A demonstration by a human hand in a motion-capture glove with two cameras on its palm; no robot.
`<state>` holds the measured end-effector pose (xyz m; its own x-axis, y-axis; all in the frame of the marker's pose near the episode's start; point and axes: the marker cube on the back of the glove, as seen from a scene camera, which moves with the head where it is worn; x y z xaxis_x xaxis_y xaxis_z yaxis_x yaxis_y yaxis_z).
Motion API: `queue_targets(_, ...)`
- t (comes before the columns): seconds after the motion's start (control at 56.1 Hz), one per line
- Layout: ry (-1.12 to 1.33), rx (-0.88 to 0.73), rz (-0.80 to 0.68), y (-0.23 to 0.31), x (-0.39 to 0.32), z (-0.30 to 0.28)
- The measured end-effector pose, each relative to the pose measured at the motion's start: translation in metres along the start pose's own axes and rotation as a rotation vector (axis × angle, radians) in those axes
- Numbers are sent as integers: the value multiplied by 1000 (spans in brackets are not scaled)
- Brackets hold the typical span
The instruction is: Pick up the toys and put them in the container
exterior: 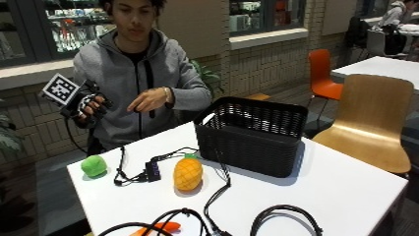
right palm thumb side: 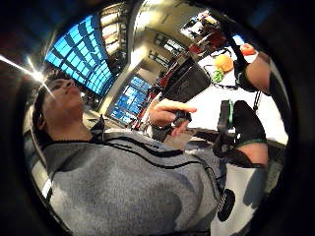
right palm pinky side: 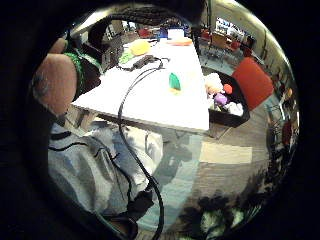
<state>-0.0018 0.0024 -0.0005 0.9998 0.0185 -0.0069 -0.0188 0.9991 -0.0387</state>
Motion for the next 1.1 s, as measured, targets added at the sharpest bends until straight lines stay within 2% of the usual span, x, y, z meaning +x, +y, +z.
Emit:
queue_targets(0.143,35,-20,33,-7,-5,7)
queue_targets(0.303,76,-29,326,-6,-16,16)
queue_targets(0.392,103,-70,153,-6,-4,15)
queue_targets(0.428,123,-48,136,-10,0,17)
queue_targets(0.517,202,9,234,-20,11,23)
queue_targets(0.624,263,-175,326,-15,19,16)
queue_targets(0.713,319,-175,347,-22,32,11)
queue_targets(0.802,365,-270,408,-29,47,2)
queue_targets(0.927,377,-188,380,-53,85,3)
queue_targets(0.998,343,-244,468,-59,103,1)
queue_targets(1.105,366,-246,564,-85,132,2)
